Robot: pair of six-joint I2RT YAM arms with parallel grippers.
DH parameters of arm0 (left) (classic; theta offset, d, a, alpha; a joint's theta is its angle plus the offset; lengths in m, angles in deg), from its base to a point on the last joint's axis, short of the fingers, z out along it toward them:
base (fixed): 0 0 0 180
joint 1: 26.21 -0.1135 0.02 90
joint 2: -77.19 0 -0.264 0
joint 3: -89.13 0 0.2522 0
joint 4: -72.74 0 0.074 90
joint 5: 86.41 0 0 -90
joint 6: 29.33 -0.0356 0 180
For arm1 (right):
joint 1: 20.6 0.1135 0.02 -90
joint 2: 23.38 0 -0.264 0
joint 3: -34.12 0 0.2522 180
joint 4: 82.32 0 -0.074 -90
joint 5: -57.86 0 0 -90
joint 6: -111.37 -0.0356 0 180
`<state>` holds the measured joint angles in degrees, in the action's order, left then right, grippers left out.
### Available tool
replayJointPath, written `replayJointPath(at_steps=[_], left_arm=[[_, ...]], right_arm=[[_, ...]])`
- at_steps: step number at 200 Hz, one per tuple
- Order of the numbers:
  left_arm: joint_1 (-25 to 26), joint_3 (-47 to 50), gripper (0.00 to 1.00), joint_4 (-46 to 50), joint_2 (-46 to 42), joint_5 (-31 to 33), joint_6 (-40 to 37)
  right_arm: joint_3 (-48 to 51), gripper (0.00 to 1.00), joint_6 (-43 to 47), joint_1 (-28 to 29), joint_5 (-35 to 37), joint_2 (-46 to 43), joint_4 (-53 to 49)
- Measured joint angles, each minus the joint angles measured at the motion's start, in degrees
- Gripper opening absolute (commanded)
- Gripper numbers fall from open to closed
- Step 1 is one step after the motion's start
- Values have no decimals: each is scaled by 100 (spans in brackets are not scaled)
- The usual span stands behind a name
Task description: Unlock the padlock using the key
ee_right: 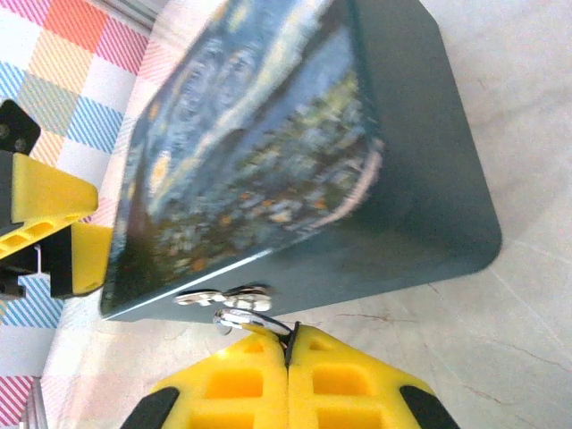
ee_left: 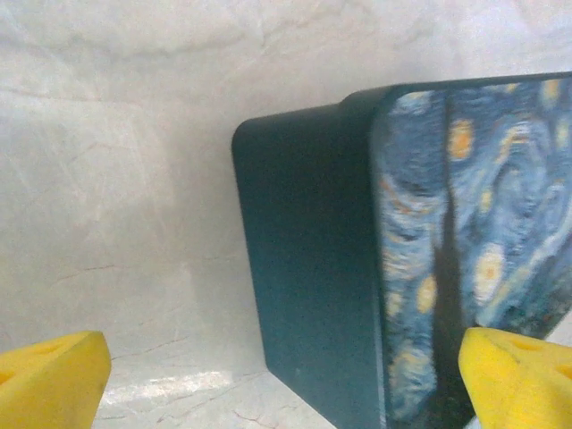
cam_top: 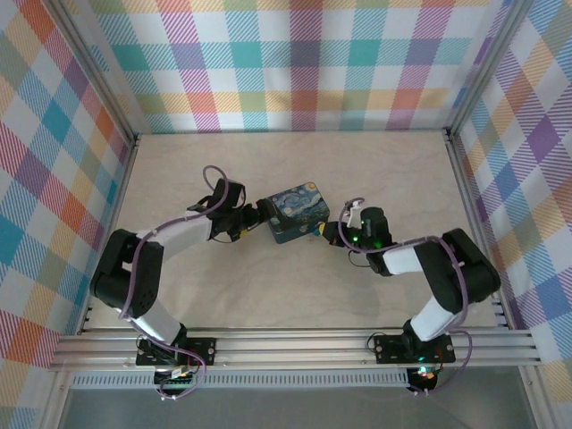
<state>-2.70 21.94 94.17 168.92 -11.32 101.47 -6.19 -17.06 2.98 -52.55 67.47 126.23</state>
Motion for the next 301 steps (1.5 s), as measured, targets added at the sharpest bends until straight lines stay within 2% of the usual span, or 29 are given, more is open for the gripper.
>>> replayJointPath(at_steps=[29,84,133,167,197,256,301], left_arm=[[-2,173,100,-92,-579,264,-63],[-2,1003,100,-337,-2295,1169,-354],[-2,1508,100,-330,-3364,2065,-470],[-2,1989,100,-295,-4315,2697,-483],[-2,2135,100,-160,-4881,3073,-564],[-2,2149,100,20,-5031,3307,-603],[-7,2149,100,79,-5031,3346,-616]], right_arm=[[-2,3,273,0,98,-962,-1021],[-35,3,551,15,299,-2752,-3510],[-120,2,433,164,531,-3689,-5257],[-118,2,61,293,540,-3731,-5987],[-48,2,-151,450,509,-3552,-6210],[20,2,-160,544,562,-2870,-6349],[-42,3,-120,544,603,-2251,-6094]])
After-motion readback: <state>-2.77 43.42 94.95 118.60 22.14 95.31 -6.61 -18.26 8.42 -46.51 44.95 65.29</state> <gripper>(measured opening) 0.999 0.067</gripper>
